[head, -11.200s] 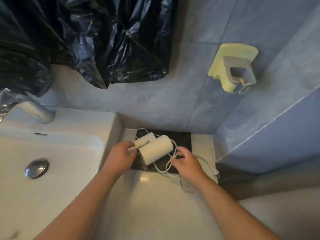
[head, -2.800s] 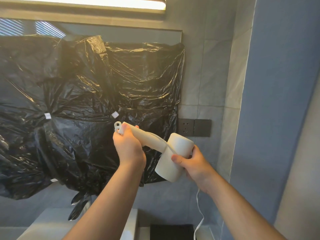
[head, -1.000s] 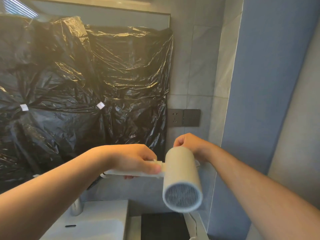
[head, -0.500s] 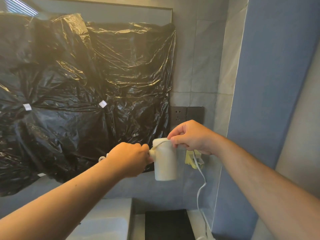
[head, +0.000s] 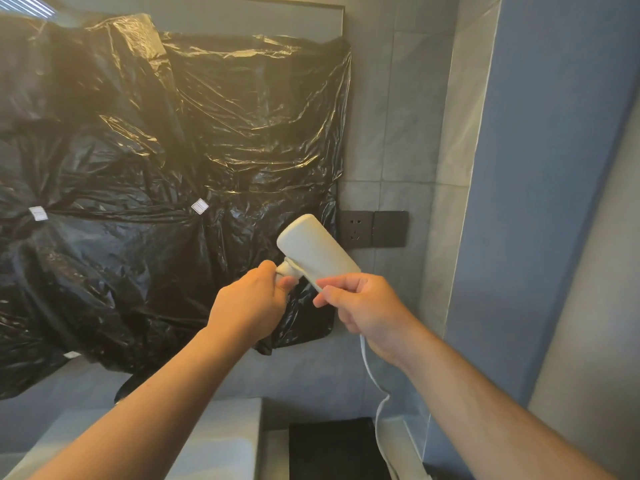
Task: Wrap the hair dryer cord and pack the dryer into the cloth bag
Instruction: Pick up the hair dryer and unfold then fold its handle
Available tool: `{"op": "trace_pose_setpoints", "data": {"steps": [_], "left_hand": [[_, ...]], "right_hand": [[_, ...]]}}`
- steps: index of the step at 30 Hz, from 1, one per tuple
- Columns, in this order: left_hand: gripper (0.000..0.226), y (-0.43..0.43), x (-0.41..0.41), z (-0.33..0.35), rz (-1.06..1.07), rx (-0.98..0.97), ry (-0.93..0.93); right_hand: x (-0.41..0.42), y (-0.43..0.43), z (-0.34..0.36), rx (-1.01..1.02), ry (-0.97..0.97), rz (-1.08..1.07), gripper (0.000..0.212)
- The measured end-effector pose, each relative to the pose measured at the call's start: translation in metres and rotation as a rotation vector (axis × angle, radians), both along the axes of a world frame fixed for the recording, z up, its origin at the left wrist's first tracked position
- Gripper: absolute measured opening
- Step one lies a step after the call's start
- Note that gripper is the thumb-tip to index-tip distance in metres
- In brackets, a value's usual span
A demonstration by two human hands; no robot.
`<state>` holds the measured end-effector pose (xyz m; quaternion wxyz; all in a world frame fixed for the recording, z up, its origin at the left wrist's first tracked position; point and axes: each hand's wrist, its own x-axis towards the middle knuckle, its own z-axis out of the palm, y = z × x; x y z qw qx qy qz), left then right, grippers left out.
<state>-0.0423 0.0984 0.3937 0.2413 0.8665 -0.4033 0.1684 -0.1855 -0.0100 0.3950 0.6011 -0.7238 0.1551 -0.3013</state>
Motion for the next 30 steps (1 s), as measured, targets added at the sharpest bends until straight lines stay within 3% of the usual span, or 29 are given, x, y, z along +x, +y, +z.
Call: {"op": "trace_pose_setpoints", "data": {"steps": [4,9,16,21,30], "left_hand": [[0.034,-0.003,-0.003,-0.002,-0.119,-0.171,0.266],[0.037,-0.008,-0.021,0.002,-0.287,-0.455,0.755],[0.043,-0.012,-0.045,0.002,-0.359,-0.515,1.192],[0.053,-0.018,-0.071,0.009,-0.410,-0.563,1.406],[0.064,-0.022,-0.099,0.000,-0.521,-0.619,1.661]], "right_hand": [[0.002,0.002,-0.010,0.105,-0.061,0.029,0.013],[0.000,-0.009,-0.017,0.167,-0.149,-0.031,0.015],[-0.022,-0.037,0.005,0.066,-0.093,-0.057,0.012],[-0.027,-0.050,0.009,0.018,-0.069,-0.047,0.011],[-0.029,-0.060,-0.005,0.194,-0.009,0.132,0.016]]}}
